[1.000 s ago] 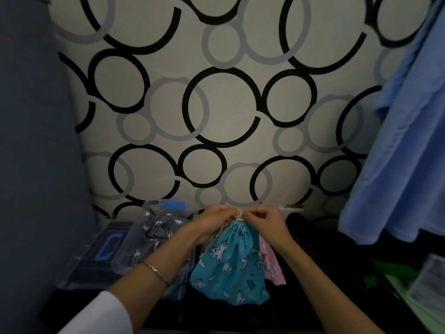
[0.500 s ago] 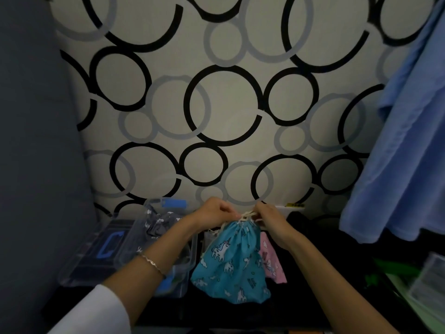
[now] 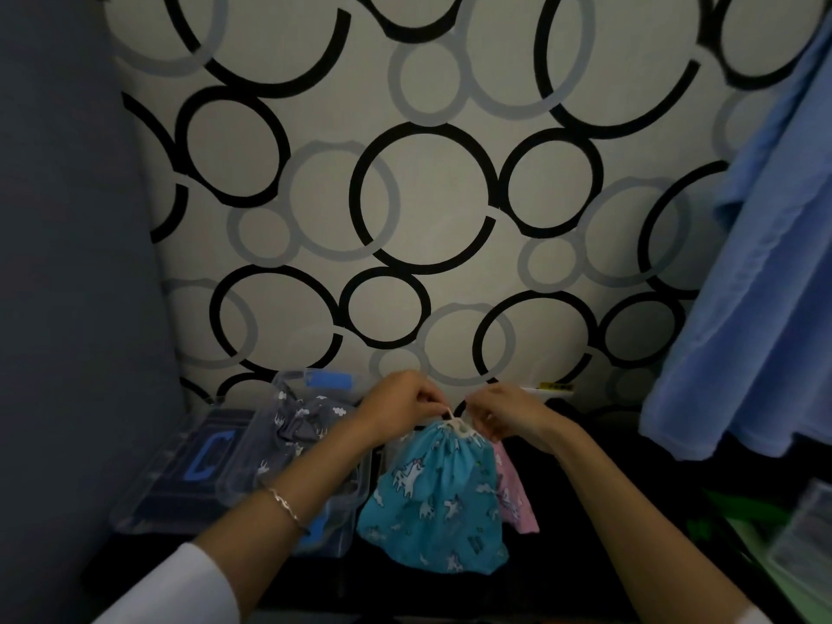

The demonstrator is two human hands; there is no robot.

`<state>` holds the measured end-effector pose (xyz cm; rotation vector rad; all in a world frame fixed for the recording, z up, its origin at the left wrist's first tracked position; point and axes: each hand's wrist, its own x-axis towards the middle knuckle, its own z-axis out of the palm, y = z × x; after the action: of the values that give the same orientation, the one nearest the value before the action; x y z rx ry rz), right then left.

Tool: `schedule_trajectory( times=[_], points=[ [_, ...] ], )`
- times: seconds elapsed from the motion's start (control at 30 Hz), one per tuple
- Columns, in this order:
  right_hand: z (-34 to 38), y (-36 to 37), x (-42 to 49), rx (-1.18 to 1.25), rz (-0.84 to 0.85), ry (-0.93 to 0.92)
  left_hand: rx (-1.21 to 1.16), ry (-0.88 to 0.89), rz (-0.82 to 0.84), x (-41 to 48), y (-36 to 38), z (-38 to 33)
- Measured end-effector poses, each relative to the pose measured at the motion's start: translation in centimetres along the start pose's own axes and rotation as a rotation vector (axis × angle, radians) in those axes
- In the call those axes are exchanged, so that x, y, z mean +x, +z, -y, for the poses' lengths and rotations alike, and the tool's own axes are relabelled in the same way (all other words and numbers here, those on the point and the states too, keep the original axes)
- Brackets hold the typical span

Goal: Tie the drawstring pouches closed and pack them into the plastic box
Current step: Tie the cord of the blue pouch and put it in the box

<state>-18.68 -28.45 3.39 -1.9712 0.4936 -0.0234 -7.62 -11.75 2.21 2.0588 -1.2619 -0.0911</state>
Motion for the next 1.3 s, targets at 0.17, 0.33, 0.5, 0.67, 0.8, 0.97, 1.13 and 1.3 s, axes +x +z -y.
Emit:
schedule_trajectory(
  times=[0.17,0.33,0.5,0.67,0.8,0.97,1.13,1.3],
  points=[
    [-0.1,0.7,1.7,-0.206,0.179,0.206,0.031,-0.068,0.015,-0.3,0.7,-0.5],
    [-0.5,0.6,1.9,-0.164,0.236,0.342,-0.075,-0.070,0.026,-0.8,1.2,-0.8],
    [-0.6,0.4,1.6,-0.175,0.342,0.396,-0.202,-0.115,0.016,-0.8,1.6,-0.9],
    [-0.7,0.5,1.5,-0.129,0.326,0.270,-0.293,-0.108,0.007,-0.7,2.2,-1.1],
    [-1.1,0.7,1.2,-0.116,0.194,0.028,-0.394,-0.112,0.011,-0.9,2.5,-0.9],
    [-1.5,0.4,0.7,-0.099,0.115,-0.120,-0.465,-0.162,0.033,-0.8,3.0,-0.7],
    [-1.8,0.8,0.0,-0.138,0.044,-0.181,-0.485,-0.268,0.031,-0.4,3.2,-0.6],
    [-1.9,1.2,-0.2,-0.176,-0.057,-0.223,-0.584,-0.431,0.141,0.1,2.4,-1.4]
  ],
)
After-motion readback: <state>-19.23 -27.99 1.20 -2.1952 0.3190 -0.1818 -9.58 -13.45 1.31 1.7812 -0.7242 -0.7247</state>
